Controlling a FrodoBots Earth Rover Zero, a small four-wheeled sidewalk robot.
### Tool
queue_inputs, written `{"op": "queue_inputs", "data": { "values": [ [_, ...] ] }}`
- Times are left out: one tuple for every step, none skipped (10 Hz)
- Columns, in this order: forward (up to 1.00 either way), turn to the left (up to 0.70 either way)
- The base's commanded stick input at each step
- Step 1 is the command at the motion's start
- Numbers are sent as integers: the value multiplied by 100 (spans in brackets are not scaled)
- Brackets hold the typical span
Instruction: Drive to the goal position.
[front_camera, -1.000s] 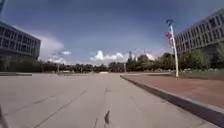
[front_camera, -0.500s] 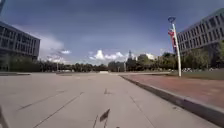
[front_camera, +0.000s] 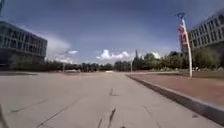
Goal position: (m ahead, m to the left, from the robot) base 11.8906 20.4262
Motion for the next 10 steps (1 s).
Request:
{"op": "queue_inputs", "data": {
  "values": [
    [70,0],
    [70,0],
    [70,0],
    [70,0],
    [70,0],
    [70,0],
    [70,0],
    [70,0],
    [70,0],
    [70,0]
  ]
}}
